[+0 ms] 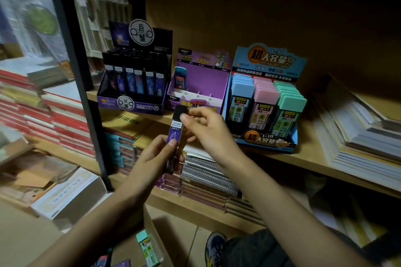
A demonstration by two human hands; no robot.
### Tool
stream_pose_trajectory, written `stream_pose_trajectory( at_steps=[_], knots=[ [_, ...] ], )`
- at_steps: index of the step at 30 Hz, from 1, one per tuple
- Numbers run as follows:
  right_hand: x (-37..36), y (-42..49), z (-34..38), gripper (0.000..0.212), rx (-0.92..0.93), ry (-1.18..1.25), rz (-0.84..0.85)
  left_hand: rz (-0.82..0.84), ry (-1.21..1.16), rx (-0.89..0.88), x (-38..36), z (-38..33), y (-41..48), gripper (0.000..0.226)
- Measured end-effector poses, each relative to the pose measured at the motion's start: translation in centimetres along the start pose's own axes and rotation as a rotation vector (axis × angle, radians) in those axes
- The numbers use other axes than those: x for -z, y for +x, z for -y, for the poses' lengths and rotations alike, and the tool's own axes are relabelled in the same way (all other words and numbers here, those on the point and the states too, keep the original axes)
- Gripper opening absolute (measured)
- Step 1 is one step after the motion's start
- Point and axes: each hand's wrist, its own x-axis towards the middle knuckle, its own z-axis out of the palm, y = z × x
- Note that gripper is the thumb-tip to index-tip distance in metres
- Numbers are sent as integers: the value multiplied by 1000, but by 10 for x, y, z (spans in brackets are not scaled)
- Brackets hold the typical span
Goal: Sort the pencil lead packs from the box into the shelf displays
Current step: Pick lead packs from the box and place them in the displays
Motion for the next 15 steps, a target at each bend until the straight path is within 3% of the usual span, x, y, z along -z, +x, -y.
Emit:
stream_pose_trajectory(
  at_steps=[5,8,12,15],
  knots=[
    [-13,14,3,7,11,53,24,-3,138,-12,14,-9,3,23],
    [-9,32,15,7,44,64,-13,-12,366,-98,31,-19,15,22],
    [0,67,34,8,121,67,-91,-142,882,-230,73,-28,40,40],
    [-9,101,44,15,156,78,-127,-274,913,-195,110,-33,54,50]
  ],
)
